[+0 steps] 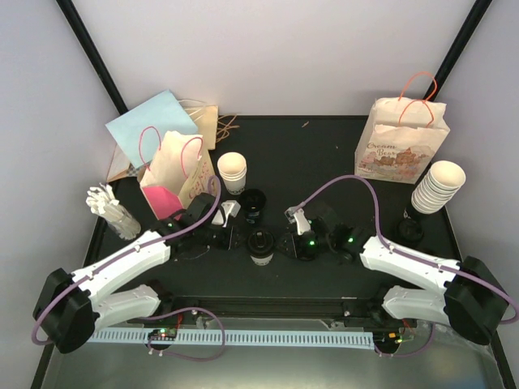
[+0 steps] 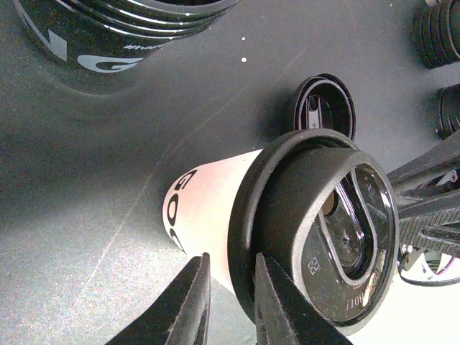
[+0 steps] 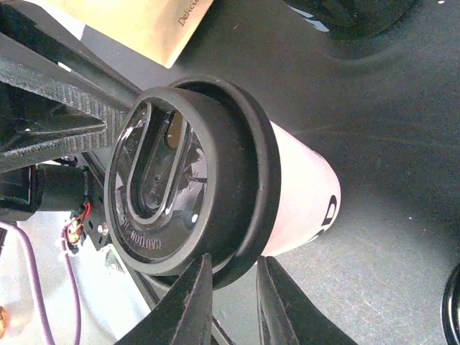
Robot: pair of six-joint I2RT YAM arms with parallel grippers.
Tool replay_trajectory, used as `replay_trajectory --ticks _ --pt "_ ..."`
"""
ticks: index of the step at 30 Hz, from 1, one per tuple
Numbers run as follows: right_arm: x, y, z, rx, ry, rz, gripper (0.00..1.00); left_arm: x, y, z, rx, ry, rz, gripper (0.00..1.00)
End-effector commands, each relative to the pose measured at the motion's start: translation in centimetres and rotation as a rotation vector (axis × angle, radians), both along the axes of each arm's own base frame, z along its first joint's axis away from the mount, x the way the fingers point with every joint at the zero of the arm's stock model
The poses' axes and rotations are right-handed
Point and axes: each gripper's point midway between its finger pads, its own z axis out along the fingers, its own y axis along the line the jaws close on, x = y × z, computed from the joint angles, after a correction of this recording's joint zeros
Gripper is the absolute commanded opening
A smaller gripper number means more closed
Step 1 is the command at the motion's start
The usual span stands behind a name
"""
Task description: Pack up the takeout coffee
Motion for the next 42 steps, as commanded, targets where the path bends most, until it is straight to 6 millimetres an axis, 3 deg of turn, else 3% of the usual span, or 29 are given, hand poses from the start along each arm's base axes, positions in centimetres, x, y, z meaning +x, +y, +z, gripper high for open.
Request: replay_trajectory --ticks 1,18,22,26,31,35,42 --pt "-1.4 -2.4 -5.0 -0.142 0.100 -0.029 0.19 -1.3 0.7 -2.9 0.069 0.077 -0.024 0.19" --pt "-2.6 -3.7 -7.5 -0.183 0.145 -0.038 0.19 -2.1 0.6 -3.9 0.067 0.114 -0.037 0.19" --pt "-1.7 -3.2 -5.4 -0.172 0.095 -0.032 0.19 -1.7 0.8 -3.1 0.075 0.085 -0.024 0.19" --pt "0.4 -2.2 -0.9 -0.145 -0.006 -0.050 0.23 -0.9 1.8 -2.0 0.129 0.045 0.010 0.20" --pt "1.7 -1.3 2.4 -0.107 -0.080 -0.052 0.30 -0.2 1.7 -0.2 0.118 0.004 0.015 0.25" --pt "2.4 -1.3 3.8 -0.135 -0.122 -0.053 0.31 0.3 1.4 1.4 0.110 -0.023 0.015 0.31" --pt "3.1 -4.1 2.6 -0.290 -0.172 -0.100 0.35 0.8 0.8 4.8 0.049 -0.089 0.011 0.44"
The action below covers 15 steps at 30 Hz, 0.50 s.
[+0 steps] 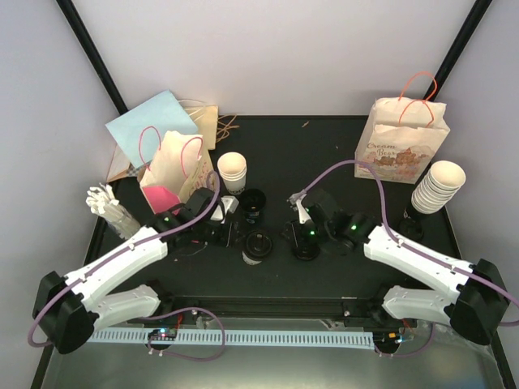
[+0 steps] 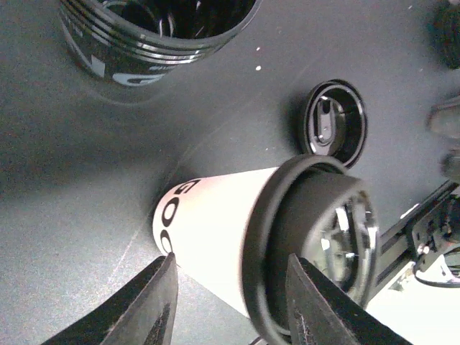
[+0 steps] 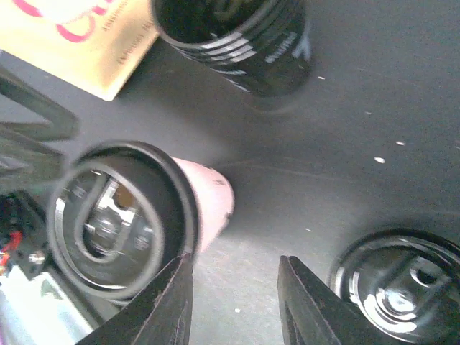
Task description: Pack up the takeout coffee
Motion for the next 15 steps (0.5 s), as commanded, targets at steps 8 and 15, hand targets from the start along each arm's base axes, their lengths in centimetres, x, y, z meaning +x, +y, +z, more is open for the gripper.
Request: replay_trajectory --ticks 8,15 --pt "-1.5 -4.1 -5.6 -0.226 0.037 0.006 0.34 0.2 0.2 3.9 -0.046 -0.109 -0.005 0.51" --pt "-2.6 -3.4 -8.4 -0.222 0.104 0.063 0.31 0.0 0.4 4.2 -0.049 -0.116 -0.005 0.55"
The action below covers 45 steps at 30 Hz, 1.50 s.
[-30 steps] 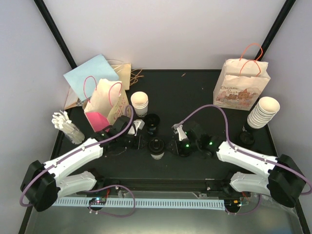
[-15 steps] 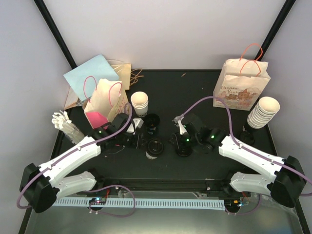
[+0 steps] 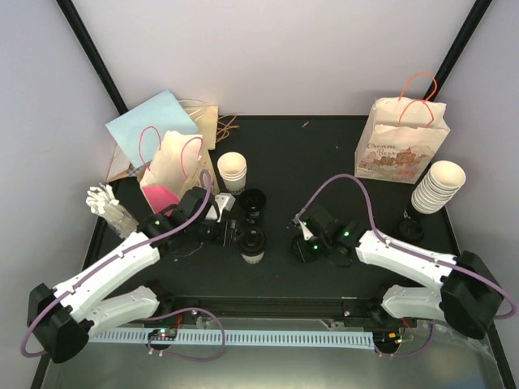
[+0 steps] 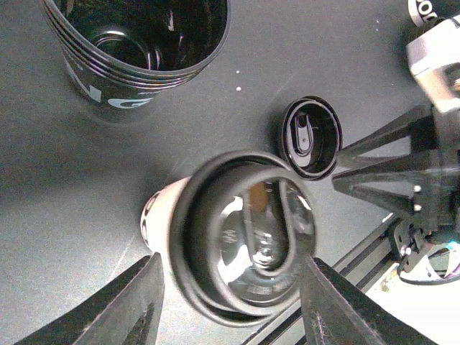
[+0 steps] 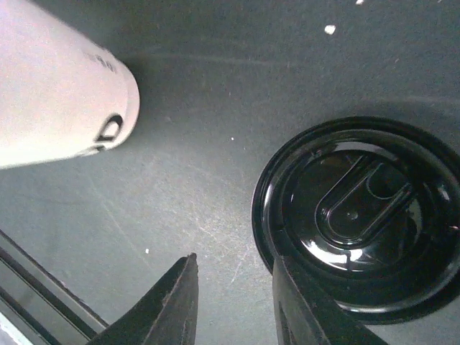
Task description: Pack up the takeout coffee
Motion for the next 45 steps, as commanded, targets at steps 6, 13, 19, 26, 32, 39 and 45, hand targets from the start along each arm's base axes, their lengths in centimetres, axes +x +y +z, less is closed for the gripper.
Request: replay_trajectory --ticks 6,13,19,26,32,39,45 --pt "-0.7 1.6 -3.4 -0.014 0.063 0.063 0.11 -0.5 0.4 0.4 0.021 -0.022 -0.032 0.60" --pt "-0.8 2.2 -5.3 -0.064 0.085 0.062 0.01 -0.9 0.2 -0.6 0.025 0.000 -0.049 0.62" --pt "0.9 0.0 -5.9 -0.188 0.027 -0.038 0.01 -0.9 0.2 -0.5 0.024 -0.004 -0.049 0.62" --pt "3.6 -4.8 -5.2 -0.414 -0.105 -0.228 0.73 -0.9 0.3 -0.7 0.028 0.001 -0.048 0.63" --pt "3.7 -4.1 -4.0 -0.356 -0.126 -0.219 0.74 -0.9 0.3 -0.6 0.025 -0.002 -0.043 0.63" --pt "3.8 -3.1 -1.4 -0.267 -0.178 -0.171 0.87 -1.0 0.3 -0.4 0.023 -0.004 -0.050 0.68" --pt "4.0 -2.9 1.1 -0.207 -0.234 -0.152 1.00 -1.7 0.2 -0.3 0.029 -0.009 -0.069 0.98"
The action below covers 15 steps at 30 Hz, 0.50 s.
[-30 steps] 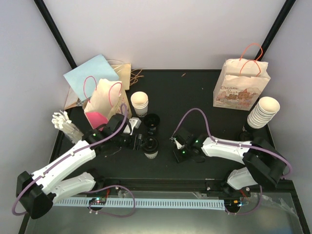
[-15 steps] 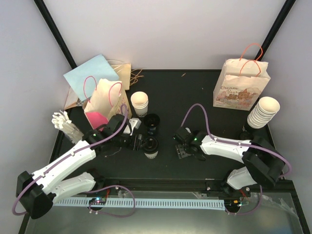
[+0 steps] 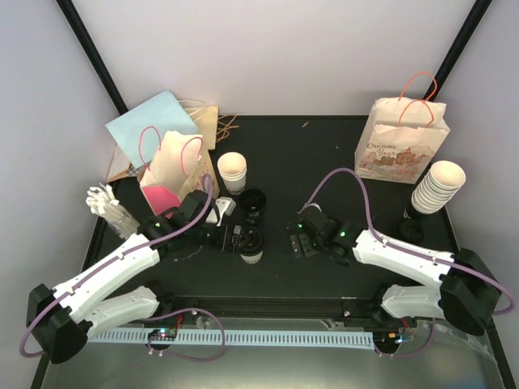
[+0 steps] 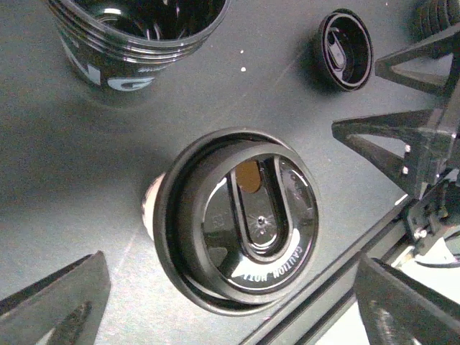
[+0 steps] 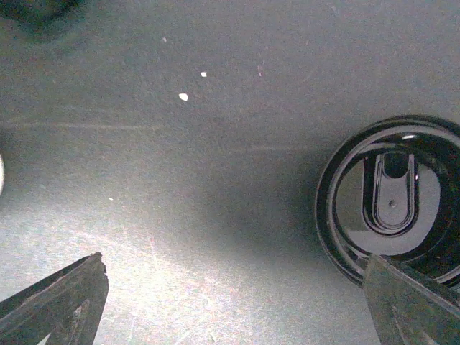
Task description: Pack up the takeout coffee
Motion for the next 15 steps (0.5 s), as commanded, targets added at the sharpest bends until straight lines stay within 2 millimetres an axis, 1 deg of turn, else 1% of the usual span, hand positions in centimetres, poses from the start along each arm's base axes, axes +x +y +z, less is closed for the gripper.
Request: replay_trajectory --ticks 1,2,6,9,11,15 --pt "0.4 0.5 2.4 0.041 -0.055 0.025 1.00 -1.1 -0.3 0.6 0.000 -0.007 -0.043 0.99" --pt "0.4 0.7 2.7 0.053 -0.058 0.032 1.00 -1.4 -0.4 0.7 0.010 -0.010 -0.049 0.99" --pt "-0.5 2.6 4.4 0.150 -0.047 0.126 1.00 -1.8 -0.5 1.5 0.065 -0.053 -0.064 0.99" --pt "-0.5 2.7 5.7 0.141 -0.064 0.132 1.00 -2.3 -0.9 2.4 0.064 -0.090 -0.084 0.99" --pt "-0.3 2.7 6.5 0.131 -0.080 0.128 1.00 -2.3 -0.8 2.3 0.104 -0.109 -0.069 0.99" --pt "-0.2 2.9 8.0 0.172 -0.112 0.131 1.00 -2.2 -0.3 1.1 0.238 -0.105 -0.037 0.99"
